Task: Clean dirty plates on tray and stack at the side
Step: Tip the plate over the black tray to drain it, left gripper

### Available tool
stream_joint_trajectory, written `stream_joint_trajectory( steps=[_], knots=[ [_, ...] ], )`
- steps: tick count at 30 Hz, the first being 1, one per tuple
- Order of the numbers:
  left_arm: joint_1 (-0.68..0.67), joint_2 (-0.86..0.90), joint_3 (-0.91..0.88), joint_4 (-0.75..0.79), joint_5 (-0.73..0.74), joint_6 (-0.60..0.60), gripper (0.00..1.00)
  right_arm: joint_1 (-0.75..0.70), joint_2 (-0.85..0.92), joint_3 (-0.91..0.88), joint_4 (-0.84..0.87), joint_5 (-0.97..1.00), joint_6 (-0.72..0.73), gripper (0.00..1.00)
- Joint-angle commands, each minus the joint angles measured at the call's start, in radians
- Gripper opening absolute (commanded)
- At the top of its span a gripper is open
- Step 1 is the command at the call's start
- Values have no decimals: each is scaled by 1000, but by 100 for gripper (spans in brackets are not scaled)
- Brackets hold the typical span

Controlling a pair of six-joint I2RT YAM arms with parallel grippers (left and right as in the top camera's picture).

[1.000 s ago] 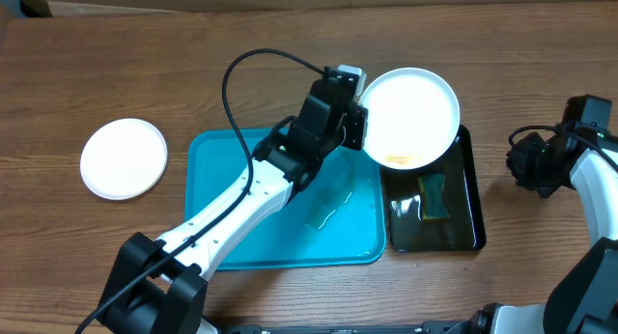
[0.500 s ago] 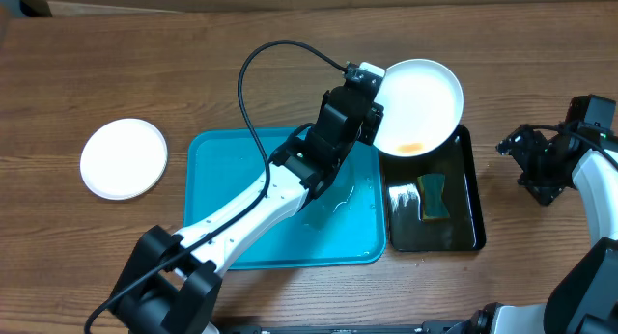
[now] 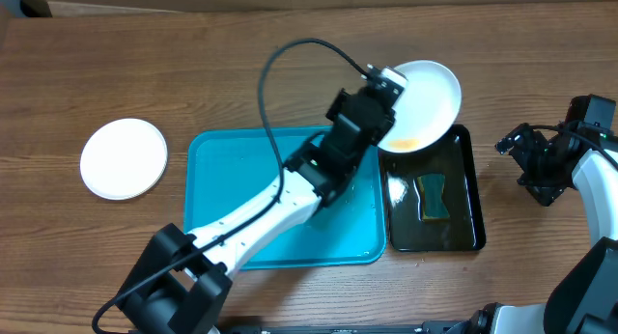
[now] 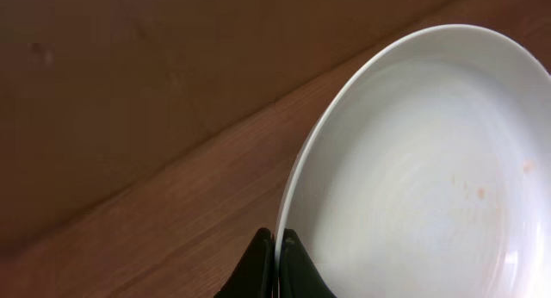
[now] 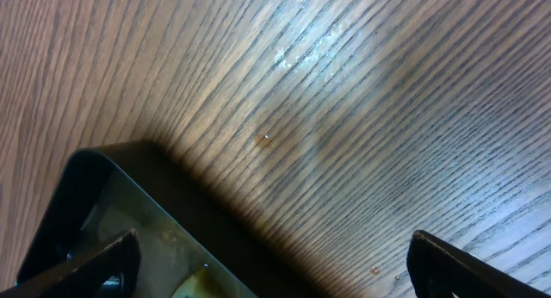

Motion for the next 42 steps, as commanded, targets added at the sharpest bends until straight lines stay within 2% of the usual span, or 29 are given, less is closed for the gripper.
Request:
stream_joint_trajectory(
  steps=[1,5,12,22,27,33,36,39,42],
  knots=[
    [-61,7,26,21,-130,130,4,-5,-3,18,4,2,0,100],
    [-108,7,26,39,-215,217,4,-5,-3,18,3,2,0,100],
    [-117,7,26,63,-286,311,4,-5,-3,18,3,2,0,100],
    [-171,7,26,155,-374,564,4,-5,-3,18,4,2,0,100],
    [-218,7,26,184,-413,628,4,-5,-3,18,4,2,0,100],
    [-238,7,26,195,-422,611,4,-5,-3,18,3,2,0,100],
    [-232,7,26,195,-422,562,4,-5,-3,18,4,2,0,100],
    [-219,7,26,186,-421,448,4,-5,-3,18,4,2,0,100],
    [-191,7,26,97,-379,242,4,-5,-3,18,4,2,0,100]
  ],
)
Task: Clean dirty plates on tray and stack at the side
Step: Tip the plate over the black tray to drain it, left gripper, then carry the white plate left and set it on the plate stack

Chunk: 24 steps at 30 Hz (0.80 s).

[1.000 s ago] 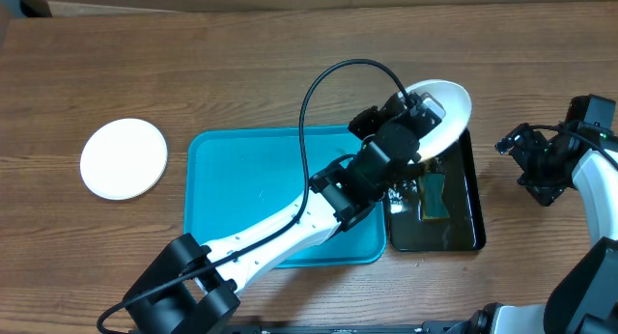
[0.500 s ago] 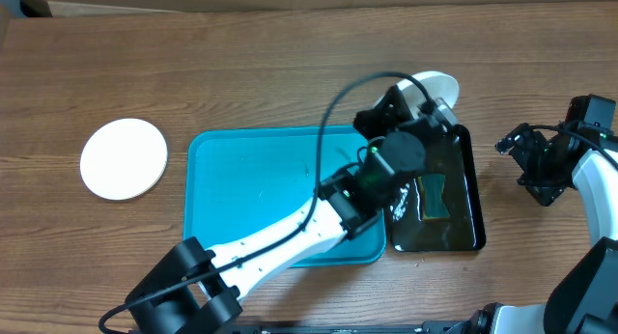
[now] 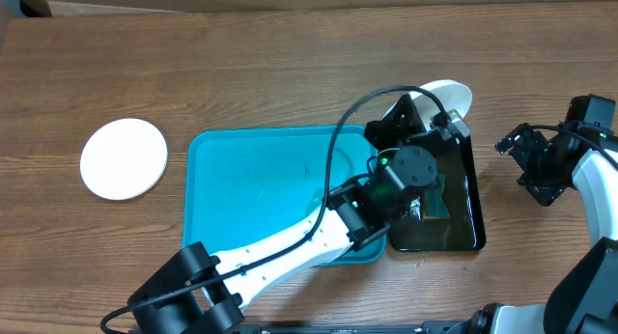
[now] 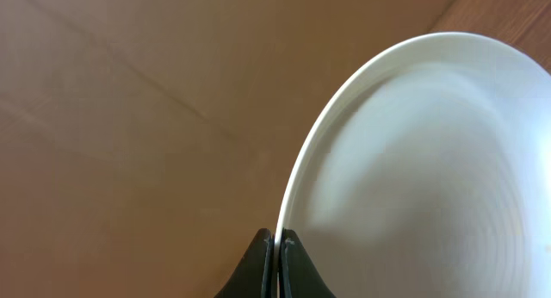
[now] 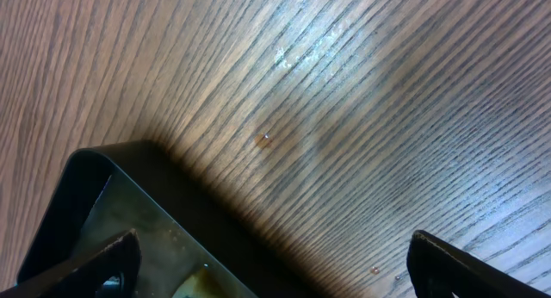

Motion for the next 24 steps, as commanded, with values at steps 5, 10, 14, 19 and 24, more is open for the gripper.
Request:
stream_joint_trajectory(
  steps=[5,10,14,19,24],
  knots=[
    [144,7,23,-221,265,-575,4,-5,-3,18,3,2,1,100],
    [345,-19,39,-269,650,-904,4,-5,-3,18,3,2,0,100],
    [562,-29,65,-351,971,-1123,4,-5,-3,18,3,2,0,100],
    [855,-29,65,-595,1046,-1181,4,-5,-3,18,3,2,0,100],
    [1166,-29,64,-858,1020,-1155,4,-5,-3,18,3,2,0,100]
  ],
)
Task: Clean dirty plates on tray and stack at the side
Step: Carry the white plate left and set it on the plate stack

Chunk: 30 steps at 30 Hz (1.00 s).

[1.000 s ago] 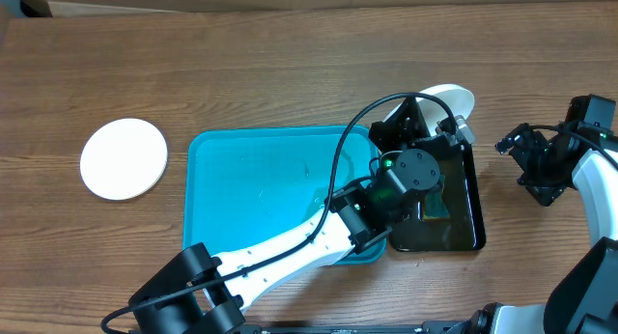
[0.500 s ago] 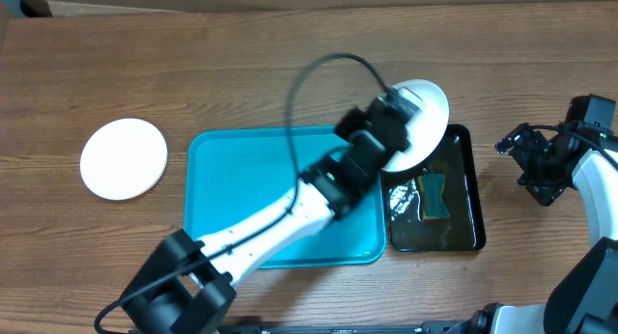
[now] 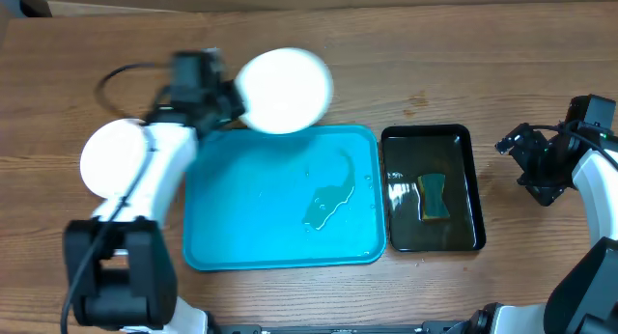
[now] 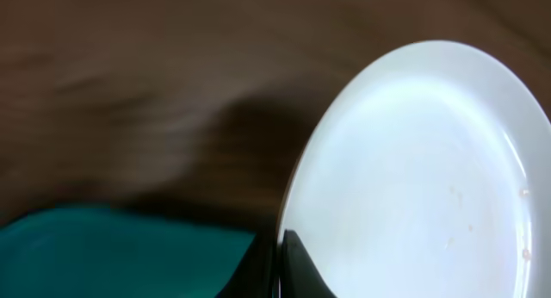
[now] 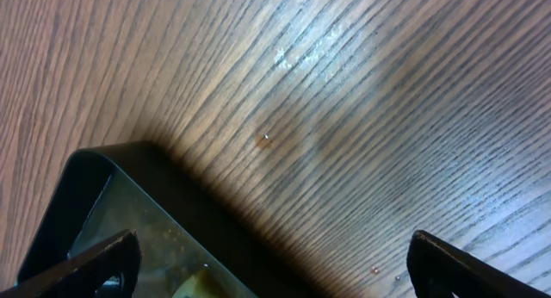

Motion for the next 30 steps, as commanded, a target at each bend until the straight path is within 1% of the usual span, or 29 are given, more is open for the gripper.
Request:
stream_joint_trajectory(
  steps=[1,4,8,11,13,18,30],
  knots=[
    [186,-28,10,-84,53,-30,4,-5,-3,18,3,2,0,100],
    [386,-28,10,-150,57,-13,4,-5,-3,18,3,2,0,100],
    [582,-28,10,-187,64,-13,4,-5,-3,18,3,2,0,100],
    [678,-28,5,-194,60,-13,4,-5,-3,18,3,2,1,100],
    [716,-28,1,-203,60,-13,4,-5,-3,18,3,2,0,100],
    [725,-28,1,-215,46,37,4,-5,-3,18,3,2,0,100],
    [692,-28,0,-237,-105,36,4,-5,-3,18,3,2,1,100]
  ],
)
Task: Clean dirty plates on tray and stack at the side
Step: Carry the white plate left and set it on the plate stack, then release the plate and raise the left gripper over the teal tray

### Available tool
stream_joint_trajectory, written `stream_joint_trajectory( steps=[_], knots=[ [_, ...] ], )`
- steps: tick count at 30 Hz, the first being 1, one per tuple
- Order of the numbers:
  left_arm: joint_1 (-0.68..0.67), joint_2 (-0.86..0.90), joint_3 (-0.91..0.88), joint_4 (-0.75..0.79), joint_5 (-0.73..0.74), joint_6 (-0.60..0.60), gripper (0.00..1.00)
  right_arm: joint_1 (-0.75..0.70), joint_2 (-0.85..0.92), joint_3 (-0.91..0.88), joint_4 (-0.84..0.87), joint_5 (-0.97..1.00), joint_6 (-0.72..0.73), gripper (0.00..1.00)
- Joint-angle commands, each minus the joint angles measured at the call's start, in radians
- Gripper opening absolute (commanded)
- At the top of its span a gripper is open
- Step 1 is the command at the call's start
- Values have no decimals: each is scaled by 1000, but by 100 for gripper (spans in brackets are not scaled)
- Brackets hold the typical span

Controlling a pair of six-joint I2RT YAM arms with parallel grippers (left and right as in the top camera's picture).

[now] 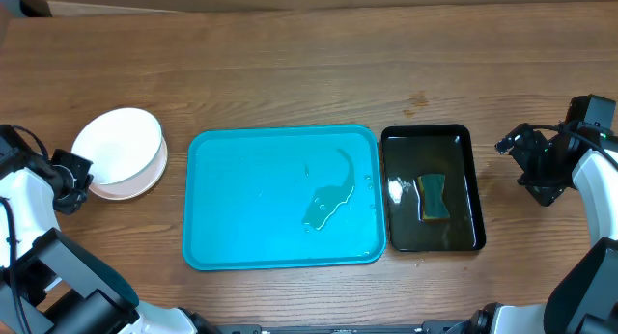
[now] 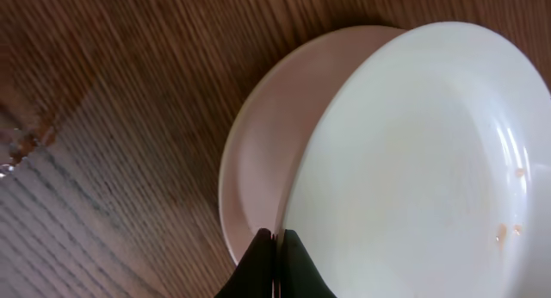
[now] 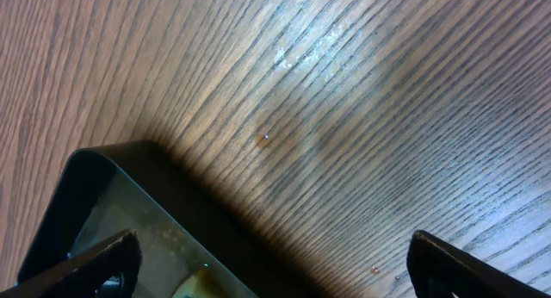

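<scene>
My left gripper (image 1: 75,172) is shut on the rim of a white plate (image 2: 413,160), which shows a few small orange specks. It holds that plate tilted just over a second white plate (image 2: 258,152) lying on the table at the far left. I cannot tell whether the two plates touch. The teal tray (image 1: 232,228) holds no plates, only a puddle of water (image 1: 326,201). My right gripper (image 3: 274,246) stands open over bare wood, right of the black basin (image 1: 463,141).
A green-and-yellow sponge (image 1: 434,197) lies in the water in the black basin. The basin's corner (image 3: 112,173) shows in the right wrist view. The right arm (image 1: 579,170) stands at the table's right edge.
My left gripper was behind the tray's back left corner with the plate; now it is at the far left, with the plate over the other plate. The right gripper is unchanged.
My left gripper first held the plate, with an orange smear, tilted over the black basin. Then the plate stood steeper there. Later it was behind the tray, which showed a puddle. Now it is over the left-hand plate.
</scene>
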Motion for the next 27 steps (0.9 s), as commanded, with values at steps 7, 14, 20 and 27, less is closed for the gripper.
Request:
stream_joint_trajectory(
  steps=[7,14,20,27],
  knots=[
    [-8,-26,0,24,-44,21,17,-5,-3,18,3,2,1,100],
    [-40,-26,0,39,64,45,79,-5,-3,18,3,2,1,100],
    [-166,-26,0,29,196,106,84,-5,-3,18,3,2,1,100],
    [-396,-26,0,-48,195,205,82,-5,-3,18,3,2,1,100]
  ],
)
